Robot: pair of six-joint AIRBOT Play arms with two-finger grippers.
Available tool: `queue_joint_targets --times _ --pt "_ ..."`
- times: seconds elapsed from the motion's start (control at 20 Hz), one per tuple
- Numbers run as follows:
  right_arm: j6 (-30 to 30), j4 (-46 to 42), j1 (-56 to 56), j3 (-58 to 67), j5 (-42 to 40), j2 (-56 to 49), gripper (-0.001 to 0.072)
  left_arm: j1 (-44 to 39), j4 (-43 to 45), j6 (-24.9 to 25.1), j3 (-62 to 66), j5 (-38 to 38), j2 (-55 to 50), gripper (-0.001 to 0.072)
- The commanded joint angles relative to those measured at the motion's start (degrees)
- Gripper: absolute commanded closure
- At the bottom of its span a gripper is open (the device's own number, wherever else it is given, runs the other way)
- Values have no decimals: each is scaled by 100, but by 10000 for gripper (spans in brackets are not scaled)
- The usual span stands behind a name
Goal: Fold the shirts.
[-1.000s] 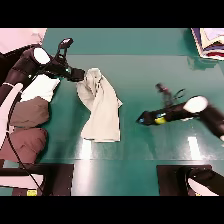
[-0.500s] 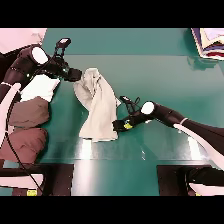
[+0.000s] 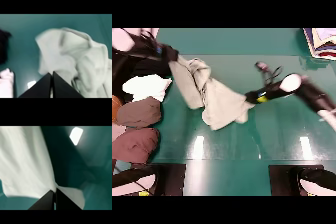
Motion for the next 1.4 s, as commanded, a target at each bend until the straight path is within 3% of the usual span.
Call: queue_joint_targets --times 0.0,0.35,0.7,0.95,1.15,1.35 --pt "55 -1272 -796 813 855 1003 699 2 234 118 365 225 1005 678" --pt "-153 -1799 -1502 2267 1556 2549 700 2 232 245 439 229 3064 679" --pt "-525 -1786 -2430 3595 2288 2771 699 0 103 245 490 170 4035 679" --pt "-673 -1722 -2629 4734 3456 1744 699 0 -881 240 542 -374 3818 679" --pt "-544 -1722 -2629 4474 3869 656 699 2 24 -22 42 -1399 2732 679" --pt "-509 -1722 -2629 3359 3679 -518 699 2 313 -74 -1091 -365 1027 678"
